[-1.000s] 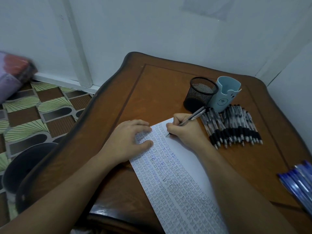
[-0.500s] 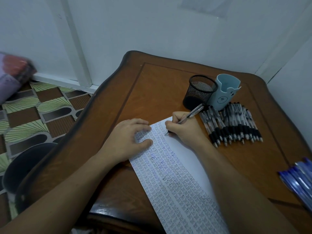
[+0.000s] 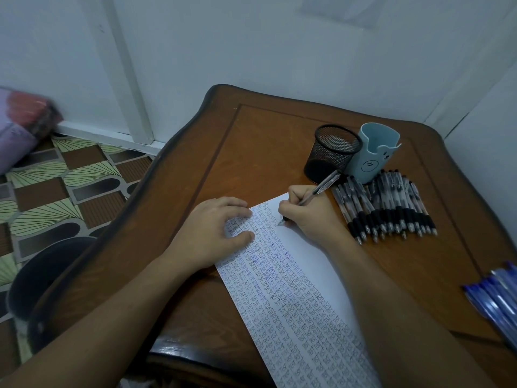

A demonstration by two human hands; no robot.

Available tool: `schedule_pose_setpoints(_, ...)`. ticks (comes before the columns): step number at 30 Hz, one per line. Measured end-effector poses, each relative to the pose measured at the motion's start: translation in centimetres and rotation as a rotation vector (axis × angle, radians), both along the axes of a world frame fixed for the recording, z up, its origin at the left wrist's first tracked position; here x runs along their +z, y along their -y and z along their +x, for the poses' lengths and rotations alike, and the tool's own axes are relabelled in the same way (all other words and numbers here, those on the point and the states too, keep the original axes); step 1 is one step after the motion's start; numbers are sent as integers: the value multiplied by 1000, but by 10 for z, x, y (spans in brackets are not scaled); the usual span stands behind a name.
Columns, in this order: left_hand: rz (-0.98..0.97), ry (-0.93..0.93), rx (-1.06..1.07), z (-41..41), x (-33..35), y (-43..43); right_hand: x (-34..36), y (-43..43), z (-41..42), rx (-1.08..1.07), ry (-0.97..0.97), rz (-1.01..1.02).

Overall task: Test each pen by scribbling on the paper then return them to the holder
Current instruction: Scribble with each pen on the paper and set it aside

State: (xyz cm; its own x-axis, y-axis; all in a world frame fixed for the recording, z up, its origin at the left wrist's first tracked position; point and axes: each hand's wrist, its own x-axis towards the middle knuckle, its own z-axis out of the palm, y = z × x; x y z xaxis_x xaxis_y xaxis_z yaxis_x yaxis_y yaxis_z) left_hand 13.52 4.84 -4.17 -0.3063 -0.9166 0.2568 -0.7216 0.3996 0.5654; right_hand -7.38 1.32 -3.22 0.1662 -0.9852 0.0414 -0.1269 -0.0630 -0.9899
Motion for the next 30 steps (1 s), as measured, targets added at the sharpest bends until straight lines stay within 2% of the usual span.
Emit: schedule_pose_setpoints(30,10,6,0,1,0,0,1,-2,2,-52,-5,-37)
